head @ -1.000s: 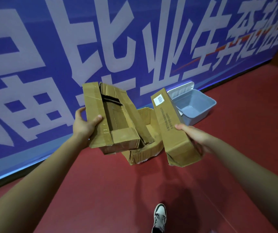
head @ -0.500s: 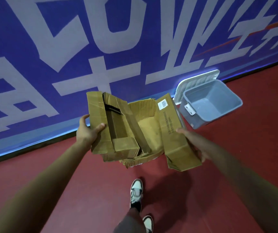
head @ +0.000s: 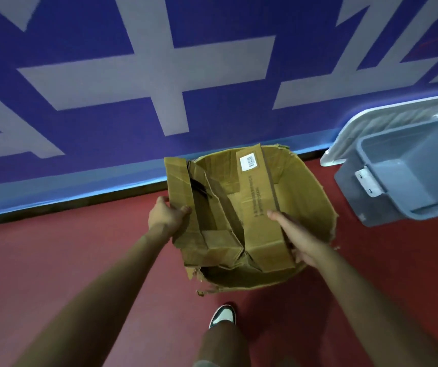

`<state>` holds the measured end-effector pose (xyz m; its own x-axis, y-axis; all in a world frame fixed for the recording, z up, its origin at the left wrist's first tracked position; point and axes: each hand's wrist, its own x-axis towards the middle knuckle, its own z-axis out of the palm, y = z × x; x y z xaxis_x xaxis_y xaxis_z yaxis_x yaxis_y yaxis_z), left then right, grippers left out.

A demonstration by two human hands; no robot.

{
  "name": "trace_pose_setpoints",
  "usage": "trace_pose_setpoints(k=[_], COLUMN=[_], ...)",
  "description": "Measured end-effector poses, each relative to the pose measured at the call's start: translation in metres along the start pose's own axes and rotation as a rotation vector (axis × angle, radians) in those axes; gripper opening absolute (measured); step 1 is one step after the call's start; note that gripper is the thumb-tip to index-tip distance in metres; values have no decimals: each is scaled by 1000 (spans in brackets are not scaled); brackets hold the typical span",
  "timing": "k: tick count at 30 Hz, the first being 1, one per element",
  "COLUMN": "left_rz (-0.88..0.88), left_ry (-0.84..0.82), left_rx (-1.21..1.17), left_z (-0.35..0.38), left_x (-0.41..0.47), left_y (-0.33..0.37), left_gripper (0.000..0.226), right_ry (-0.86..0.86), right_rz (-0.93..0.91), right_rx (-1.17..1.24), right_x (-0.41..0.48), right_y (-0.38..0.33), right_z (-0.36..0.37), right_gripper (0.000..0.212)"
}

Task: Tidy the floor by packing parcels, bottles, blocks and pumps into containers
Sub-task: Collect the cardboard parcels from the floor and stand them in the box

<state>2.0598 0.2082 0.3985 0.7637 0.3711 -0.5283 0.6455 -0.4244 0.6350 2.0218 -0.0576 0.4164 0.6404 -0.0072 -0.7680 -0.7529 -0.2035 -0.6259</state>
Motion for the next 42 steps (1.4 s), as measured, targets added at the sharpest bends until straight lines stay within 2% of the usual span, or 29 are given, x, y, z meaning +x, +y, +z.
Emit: trace_pose_setpoints(k=[9, 14, 17, 19, 21, 22, 24, 27, 31, 37, 42], left_rz=[169, 254, 275, 204, 61, -19, -130, -194, -210, -151, -153], left_ry=[71, 171, 251, 168, -50, -139, -201, -187, -125, 60, 34], left_rx=[316, 530, 612, 576, 516, 462, 266, 76, 92, 56, 91], left_z=[118, 169, 191, 210, 233, 243, 254, 252, 248, 251, 257], left_x=[103, 141, 160, 169, 175, 177, 182, 188, 194, 188, 186], left_y=[-64, -87, -91, -98, -115, -125, -143, -159, -169, -186, -185], left_gripper=[38, 32, 32, 38, 50, 54, 56, 72, 90, 96, 94], right_ry=[-113, -206, -258, -262, -234, -218, -182, -124, -21, 17, -31], right_rz=[-26, -17, -26, -17, 9, 30, 67, 4, -75, -95, -80], right_rx=[-22, 24, 84, 82, 42, 30, 34, -5, -136, -506, -511], right_x=[187, 279, 319, 337, 355, 363, 372, 374, 379, 376, 383], right_y=[87, 128, 140, 151, 168, 177, 185, 184, 177, 169, 169], right_z=[19, 41, 59, 67, 72, 72, 72, 75, 83, 110, 102], right_gripper=[50, 67, 62, 63, 75, 75, 68, 63, 54, 51, 52])
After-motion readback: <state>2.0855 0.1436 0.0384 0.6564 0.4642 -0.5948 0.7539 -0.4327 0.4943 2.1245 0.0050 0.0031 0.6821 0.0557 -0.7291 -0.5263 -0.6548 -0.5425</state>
